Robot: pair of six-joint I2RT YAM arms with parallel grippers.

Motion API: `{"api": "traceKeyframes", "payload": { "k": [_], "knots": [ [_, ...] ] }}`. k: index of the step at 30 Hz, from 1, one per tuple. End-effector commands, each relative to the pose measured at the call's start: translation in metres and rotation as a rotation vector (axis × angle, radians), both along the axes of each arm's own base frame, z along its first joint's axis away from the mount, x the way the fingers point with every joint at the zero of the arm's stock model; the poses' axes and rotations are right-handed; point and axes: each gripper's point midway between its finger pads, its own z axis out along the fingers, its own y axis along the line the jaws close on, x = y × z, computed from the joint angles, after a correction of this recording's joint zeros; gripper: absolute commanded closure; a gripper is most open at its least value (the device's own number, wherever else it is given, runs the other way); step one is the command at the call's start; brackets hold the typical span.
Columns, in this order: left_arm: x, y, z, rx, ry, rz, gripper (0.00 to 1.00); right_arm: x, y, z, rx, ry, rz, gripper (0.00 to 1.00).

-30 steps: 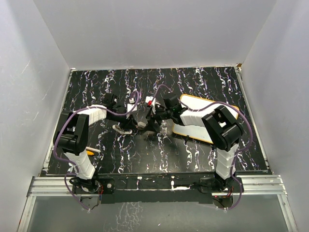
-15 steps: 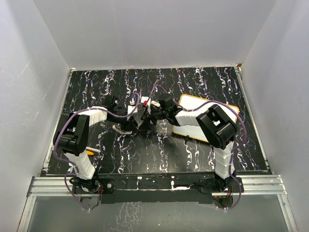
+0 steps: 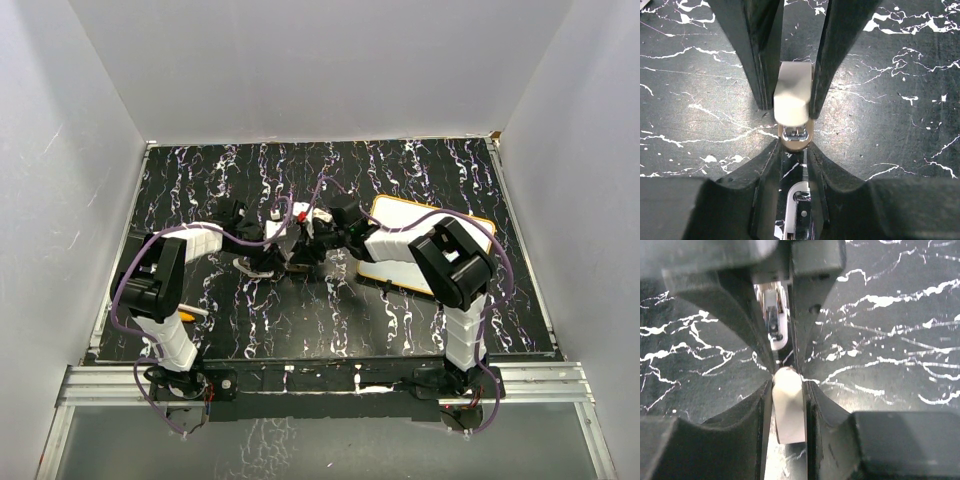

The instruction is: Load the staples into the stapler

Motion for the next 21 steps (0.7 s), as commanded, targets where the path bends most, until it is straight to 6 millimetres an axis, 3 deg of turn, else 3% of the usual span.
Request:
{"api": "traceKeyframes", "payload": {
  "k": [1, 8, 12, 13, 17, 21],
  "knots": [
    [0.002, -0.002, 0.009, -0.001, -0.039, -0.003, 1.00, 0.015, -0.020, 0.029, 0.051, -0.102, -0.030, 0.89],
    [0.010, -0.002, 0.010, -0.001, -0.038, 0.044, 1.00, 0.001, -0.035, 0.027, 0.070, -0.125, -0.004, 0.91],
    [0.008, -0.008, 0.025, -0.049, -0.040, 0.022, 1.00, -0.001, -0.036, 0.029, 0.075, -0.126, 0.003, 0.92],
    [0.006, -0.012, 0.033, -0.077, -0.042, 0.010, 0.97, -0.002, -0.035, 0.031, 0.080, -0.125, 0.005, 0.92],
    [0.003, -0.023, 0.060, -0.164, -0.035, -0.017, 0.64, -0.003, -0.032, 0.046, 0.108, -0.117, 0.014, 0.92],
    [0.000, -0.035, 0.077, -0.222, 0.015, -0.018, 0.49, -0.006, -0.030, 0.060, 0.137, -0.089, 0.022, 0.92]
  ]
}}
